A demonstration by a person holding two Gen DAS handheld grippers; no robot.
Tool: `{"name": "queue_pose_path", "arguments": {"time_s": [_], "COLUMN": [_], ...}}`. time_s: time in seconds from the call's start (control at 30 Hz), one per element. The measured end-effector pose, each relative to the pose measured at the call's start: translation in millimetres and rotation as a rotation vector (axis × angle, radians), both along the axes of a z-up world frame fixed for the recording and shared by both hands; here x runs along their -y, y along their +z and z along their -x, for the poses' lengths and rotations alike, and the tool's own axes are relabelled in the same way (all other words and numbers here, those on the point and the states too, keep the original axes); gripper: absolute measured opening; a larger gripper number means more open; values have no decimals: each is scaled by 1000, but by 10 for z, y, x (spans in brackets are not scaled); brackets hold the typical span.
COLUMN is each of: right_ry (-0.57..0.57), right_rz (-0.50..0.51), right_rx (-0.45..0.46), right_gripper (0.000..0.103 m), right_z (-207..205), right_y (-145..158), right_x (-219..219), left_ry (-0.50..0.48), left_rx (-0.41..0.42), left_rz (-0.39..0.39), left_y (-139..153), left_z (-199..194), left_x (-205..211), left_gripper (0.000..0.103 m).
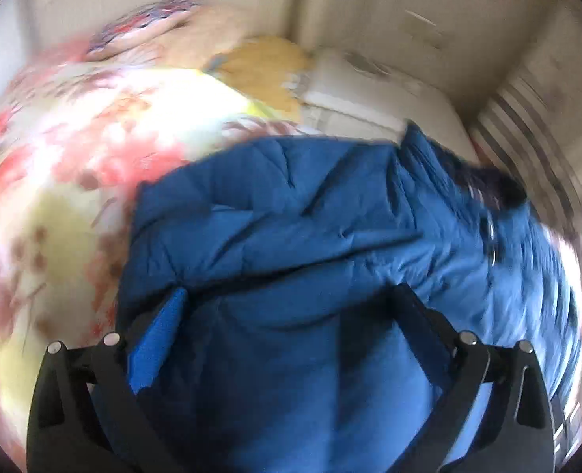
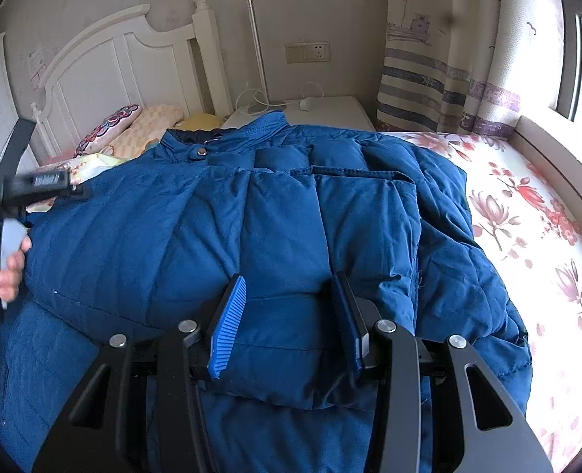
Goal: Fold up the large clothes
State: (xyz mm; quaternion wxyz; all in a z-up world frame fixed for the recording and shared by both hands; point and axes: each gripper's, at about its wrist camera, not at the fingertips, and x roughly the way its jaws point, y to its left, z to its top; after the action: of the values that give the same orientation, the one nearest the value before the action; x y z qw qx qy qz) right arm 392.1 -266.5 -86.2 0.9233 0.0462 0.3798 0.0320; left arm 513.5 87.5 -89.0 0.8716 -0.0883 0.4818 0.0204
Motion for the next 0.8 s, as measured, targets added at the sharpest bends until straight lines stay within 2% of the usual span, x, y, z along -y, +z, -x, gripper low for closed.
{"name": "queue_pose_path", "arguments": {"time_s": [0.1, 0.17, 0.23, 0.3, 0.37, 0.43, 0.57, 0.63, 0.7, 0.8], "right_ry": [-1, -1, -2, -2, -2, -3, -4, -3, -4, -4], "right_rz": [-4, -13, -13, -11, -13, -12, -18, -22, -22, -21], "right_rx": [0, -1, -1, -1, -1, 0, 1, 1, 0, 0], "right_gripper": [40, 40, 40, 40, 40, 40, 40, 40, 40, 40], "right_z": [1, 2, 3, 3, 3, 3, 3, 15, 17, 17], "right_y": [-2, -5, -4, -4, -3, -3, -6, 0, 4, 5], "right_x": [3, 4, 4, 2, 6, 1, 16, 19, 24, 23], "left_ry": [-9, 1, -54, -86, -143, -165, -135, -143, -186, -219], "left_rx": [40, 125, 183, 178, 123, 58, 41, 83, 108, 85], "left_rz": [-29, 20, 48, -7, -94, -140, -113, -101, -144, -273], "left_y": [117, 259, 328, 235, -17, -250, -131, 34, 81, -102], "left_z": [211, 513, 892, 1204, 1326, 1344, 1473, 1725, 1989, 2230], "left_x": [30, 42, 151, 305, 468, 540, 474, 487, 544, 604], "left_gripper": [100, 100, 101, 101, 101, 101, 101, 101, 101, 101]}}
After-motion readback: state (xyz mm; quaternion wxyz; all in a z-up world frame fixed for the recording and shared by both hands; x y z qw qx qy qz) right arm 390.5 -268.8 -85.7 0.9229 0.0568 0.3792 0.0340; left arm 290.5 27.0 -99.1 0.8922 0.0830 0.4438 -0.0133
